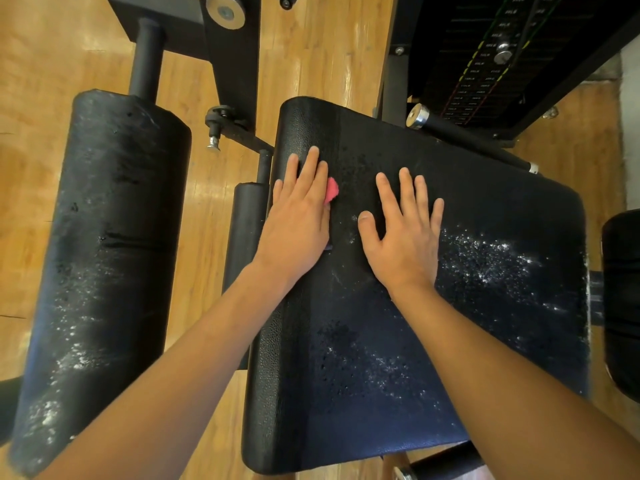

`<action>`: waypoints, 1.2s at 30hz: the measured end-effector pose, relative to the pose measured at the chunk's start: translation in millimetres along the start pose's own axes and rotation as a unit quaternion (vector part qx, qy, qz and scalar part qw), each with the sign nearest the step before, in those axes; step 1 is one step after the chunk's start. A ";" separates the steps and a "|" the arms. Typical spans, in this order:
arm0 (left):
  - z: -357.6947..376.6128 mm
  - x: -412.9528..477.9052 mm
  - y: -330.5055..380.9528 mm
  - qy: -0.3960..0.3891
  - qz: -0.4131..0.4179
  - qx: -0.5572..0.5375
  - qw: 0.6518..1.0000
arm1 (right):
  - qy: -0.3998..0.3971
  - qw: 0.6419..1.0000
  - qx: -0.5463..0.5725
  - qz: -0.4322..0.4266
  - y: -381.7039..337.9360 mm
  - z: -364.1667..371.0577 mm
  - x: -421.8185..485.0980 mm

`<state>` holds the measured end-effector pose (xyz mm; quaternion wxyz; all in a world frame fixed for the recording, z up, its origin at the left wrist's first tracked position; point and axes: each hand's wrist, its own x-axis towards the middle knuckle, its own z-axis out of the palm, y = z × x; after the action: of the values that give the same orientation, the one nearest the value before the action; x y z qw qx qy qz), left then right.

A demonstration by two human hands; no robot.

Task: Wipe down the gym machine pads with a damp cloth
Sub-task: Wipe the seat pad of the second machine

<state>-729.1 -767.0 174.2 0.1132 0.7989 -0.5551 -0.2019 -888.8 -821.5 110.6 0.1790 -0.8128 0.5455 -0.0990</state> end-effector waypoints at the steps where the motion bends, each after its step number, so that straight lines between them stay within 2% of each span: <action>1: 1.0 -7.9 -0.5 -0.002 0.000 -0.004 1.000 | 0.001 1.000 -0.001 -0.001 0.0 -0.1 0.0; 7: 14.0 -63.9 -0.8 -0.003 -0.013 0.001 1.000 | -0.005 1.000 0.003 0.000 -1.1 -1.0 0.1; 11: 15.4 -51.0 6.1 0.019 -0.038 0.004 0.999 | -0.008 1.000 -0.002 0.000 -0.9 -1.7 0.5; 19: 9.3 1.6 7.5 0.021 -0.023 0.025 0.999 | -0.001 1.000 0.004 0.001 -1.2 -0.6 1.2; 28: 25.4 -90.1 8.9 0.004 -0.021 0.028 0.999 | -0.003 1.000 0.006 -0.001 -2.1 -2.3 0.7; 36: 21.9 -59.6 11.6 0.016 -0.047 0.036 0.998 | -0.004 1.000 0.002 0.001 -1.3 -2.4 1.2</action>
<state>-766.6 -714.6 171.1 0.0831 0.8307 -0.5223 -0.1741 -888.1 -822.5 113.3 0.1833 -0.8123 0.5452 -0.0965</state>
